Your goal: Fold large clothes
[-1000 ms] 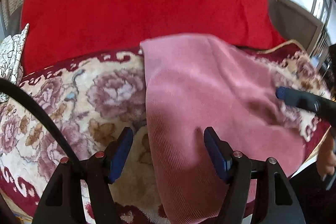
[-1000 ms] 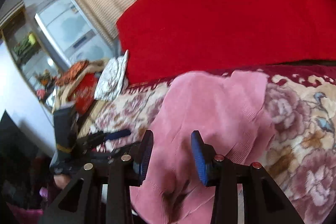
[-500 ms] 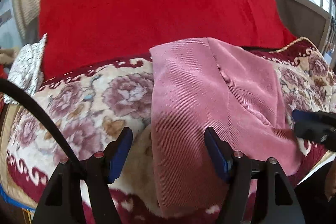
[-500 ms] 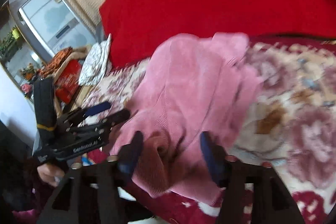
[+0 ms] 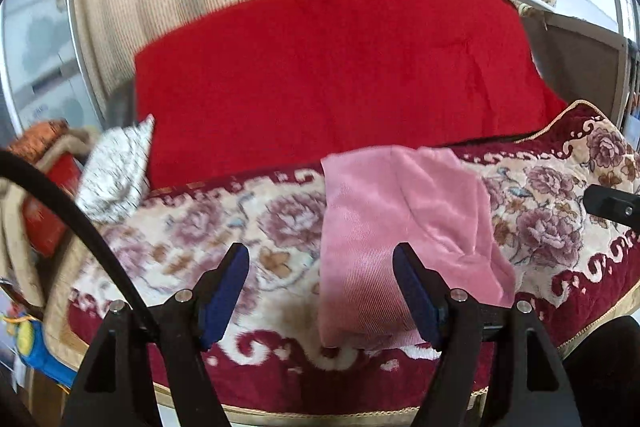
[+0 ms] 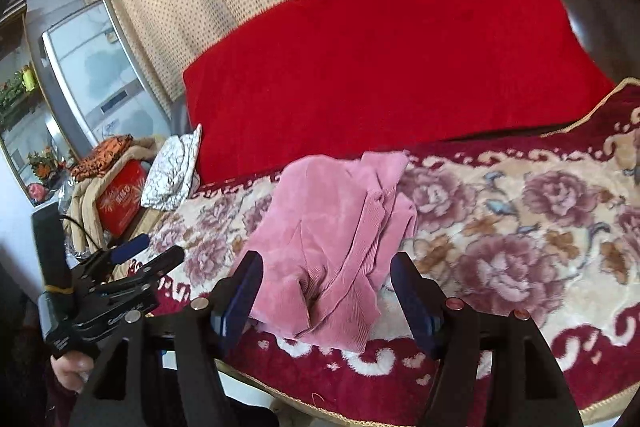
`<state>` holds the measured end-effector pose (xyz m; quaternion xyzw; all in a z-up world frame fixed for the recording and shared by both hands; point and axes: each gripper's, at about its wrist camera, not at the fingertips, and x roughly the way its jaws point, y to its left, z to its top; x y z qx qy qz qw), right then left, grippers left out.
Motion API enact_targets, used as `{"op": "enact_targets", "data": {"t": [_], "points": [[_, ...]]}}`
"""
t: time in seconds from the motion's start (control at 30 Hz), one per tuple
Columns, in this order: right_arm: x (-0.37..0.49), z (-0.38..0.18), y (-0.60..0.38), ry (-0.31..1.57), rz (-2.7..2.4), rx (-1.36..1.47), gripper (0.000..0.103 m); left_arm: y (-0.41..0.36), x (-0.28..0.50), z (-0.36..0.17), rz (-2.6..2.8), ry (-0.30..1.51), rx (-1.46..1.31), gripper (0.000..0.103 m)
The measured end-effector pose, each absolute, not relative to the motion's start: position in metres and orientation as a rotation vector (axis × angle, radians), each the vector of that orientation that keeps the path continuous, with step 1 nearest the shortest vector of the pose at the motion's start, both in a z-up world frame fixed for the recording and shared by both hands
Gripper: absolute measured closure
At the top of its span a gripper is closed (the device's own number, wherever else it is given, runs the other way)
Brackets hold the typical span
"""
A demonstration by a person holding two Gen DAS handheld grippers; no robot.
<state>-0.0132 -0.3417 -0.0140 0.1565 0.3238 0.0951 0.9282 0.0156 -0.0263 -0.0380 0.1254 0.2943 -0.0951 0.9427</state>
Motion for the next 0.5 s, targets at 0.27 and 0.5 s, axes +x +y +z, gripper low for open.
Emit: {"op": "enact_targets", "data": {"t": [0.27, 0.5], "points": [[-0.046, 0.027, -0.322, 0.621, 0.159, 0.224, 0.031, -0.02, -0.026, 0.015, -0.161, 0.46, 0.235, 0.013], [-0.077, 0.056, -0.313, 0.571, 0.139, 0.179, 0.031, -0.012, -0.053, 0.047, -0.132, 0.43, 0.188, 0.012]]}}
